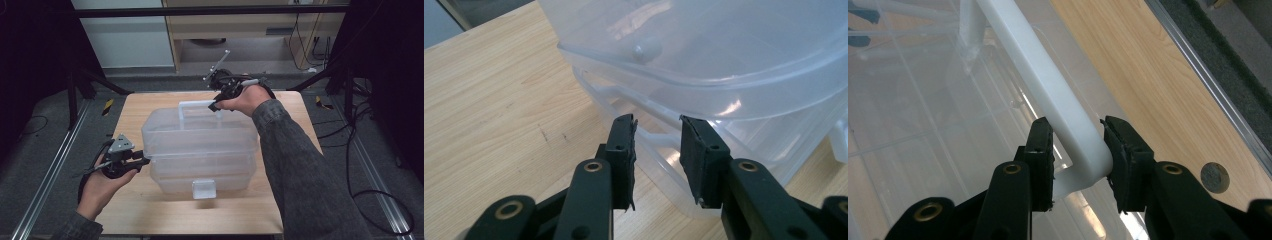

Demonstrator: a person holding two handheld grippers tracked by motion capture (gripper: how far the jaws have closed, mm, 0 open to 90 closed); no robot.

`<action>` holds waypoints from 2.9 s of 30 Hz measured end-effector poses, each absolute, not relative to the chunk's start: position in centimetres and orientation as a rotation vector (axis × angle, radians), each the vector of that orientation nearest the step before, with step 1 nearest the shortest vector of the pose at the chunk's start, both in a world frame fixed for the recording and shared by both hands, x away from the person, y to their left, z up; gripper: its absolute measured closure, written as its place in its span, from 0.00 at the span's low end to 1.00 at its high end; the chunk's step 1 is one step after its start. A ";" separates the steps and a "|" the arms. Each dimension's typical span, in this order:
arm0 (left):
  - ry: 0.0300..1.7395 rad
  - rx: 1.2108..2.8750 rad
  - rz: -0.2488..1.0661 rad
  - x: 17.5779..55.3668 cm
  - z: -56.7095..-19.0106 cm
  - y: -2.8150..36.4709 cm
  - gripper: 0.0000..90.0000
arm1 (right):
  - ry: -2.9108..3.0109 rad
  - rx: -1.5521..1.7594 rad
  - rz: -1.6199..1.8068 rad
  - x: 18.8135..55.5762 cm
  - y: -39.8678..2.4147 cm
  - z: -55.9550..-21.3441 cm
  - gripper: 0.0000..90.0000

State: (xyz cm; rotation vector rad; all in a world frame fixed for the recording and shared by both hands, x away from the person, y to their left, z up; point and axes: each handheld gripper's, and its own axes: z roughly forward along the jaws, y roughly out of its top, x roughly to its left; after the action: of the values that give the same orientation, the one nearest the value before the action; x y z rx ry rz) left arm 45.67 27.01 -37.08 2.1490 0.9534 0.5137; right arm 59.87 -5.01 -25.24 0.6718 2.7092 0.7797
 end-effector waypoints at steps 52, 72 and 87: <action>0.972 2.068 0.554 46.9 -35.8 26.8 0.70 | 2.305 1.040 0.794 54.3 -18.2 -25.2 0.85; 0.989 2.072 0.575 47.3 -35.1 26.5 0.68 | 2.280 1.154 0.826 49.5 -19.8 -32.8 0.85; 0.994 2.067 0.569 47.9 -34.8 26.7 0.69 | 2.258 1.194 0.905 47.3 -18.6 -36.7 0.85</action>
State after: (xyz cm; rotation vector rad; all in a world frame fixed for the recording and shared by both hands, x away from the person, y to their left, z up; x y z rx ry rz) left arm 47.87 26.68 -34.82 2.0671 0.9944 0.5687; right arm 47.29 -18.62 -36.70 1.1944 2.2584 0.9048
